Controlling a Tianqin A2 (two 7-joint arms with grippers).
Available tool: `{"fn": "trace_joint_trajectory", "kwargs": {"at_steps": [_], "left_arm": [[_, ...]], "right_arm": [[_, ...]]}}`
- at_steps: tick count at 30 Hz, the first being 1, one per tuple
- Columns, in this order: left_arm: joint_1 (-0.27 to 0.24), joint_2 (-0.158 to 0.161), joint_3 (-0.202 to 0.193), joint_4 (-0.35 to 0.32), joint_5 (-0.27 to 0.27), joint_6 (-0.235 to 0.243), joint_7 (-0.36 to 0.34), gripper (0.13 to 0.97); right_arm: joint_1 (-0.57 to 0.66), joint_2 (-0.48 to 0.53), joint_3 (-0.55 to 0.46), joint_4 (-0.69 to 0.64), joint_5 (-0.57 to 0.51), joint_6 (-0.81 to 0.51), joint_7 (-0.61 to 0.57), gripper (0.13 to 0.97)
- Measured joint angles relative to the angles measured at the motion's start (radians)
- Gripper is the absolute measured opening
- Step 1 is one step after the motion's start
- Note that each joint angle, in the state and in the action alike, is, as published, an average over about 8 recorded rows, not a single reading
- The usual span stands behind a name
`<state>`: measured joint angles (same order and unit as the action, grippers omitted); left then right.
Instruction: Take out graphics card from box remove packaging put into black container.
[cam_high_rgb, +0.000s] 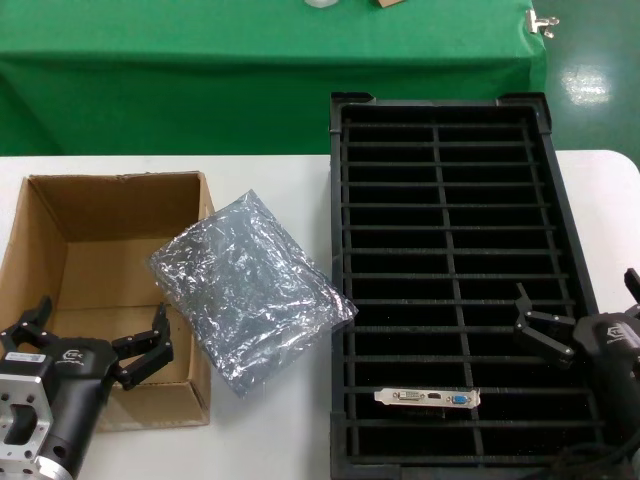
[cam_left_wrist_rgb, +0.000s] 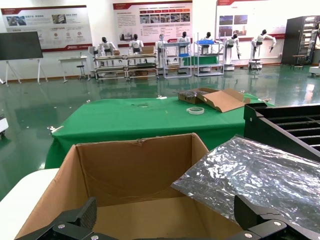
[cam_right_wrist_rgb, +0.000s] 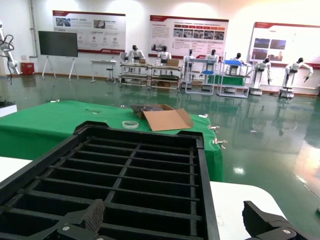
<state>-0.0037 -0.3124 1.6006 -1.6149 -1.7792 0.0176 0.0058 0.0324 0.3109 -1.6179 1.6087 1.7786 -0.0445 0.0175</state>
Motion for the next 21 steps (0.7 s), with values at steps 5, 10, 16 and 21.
{"fn": "trace_joint_trajectory", "kwargs": {"at_steps": [5, 10, 16, 21], "left_arm": [[0.0, 0.0, 0.0, 0.0, 0.0, 0.0, 0.0, 0.966], [0.0, 0.0, 0.0, 0.0, 0.0, 0.0, 0.0, 0.966], [0.0, 0.0, 0.0, 0.0, 0.0, 0.0, 0.0, 0.966], [0.0, 0.0, 0.0, 0.0, 0.0, 0.0, 0.0, 0.966]], "right_arm": [[0.0, 0.0, 0.0, 0.0, 0.0, 0.0, 0.0, 0.966], [0.0, 0.0, 0.0, 0.0, 0.0, 0.0, 0.0, 0.966], [0.0, 0.0, 0.0, 0.0, 0.0, 0.0, 0.0, 0.966], [0.0, 0.0, 0.0, 0.0, 0.0, 0.0, 0.0, 0.966]]}}
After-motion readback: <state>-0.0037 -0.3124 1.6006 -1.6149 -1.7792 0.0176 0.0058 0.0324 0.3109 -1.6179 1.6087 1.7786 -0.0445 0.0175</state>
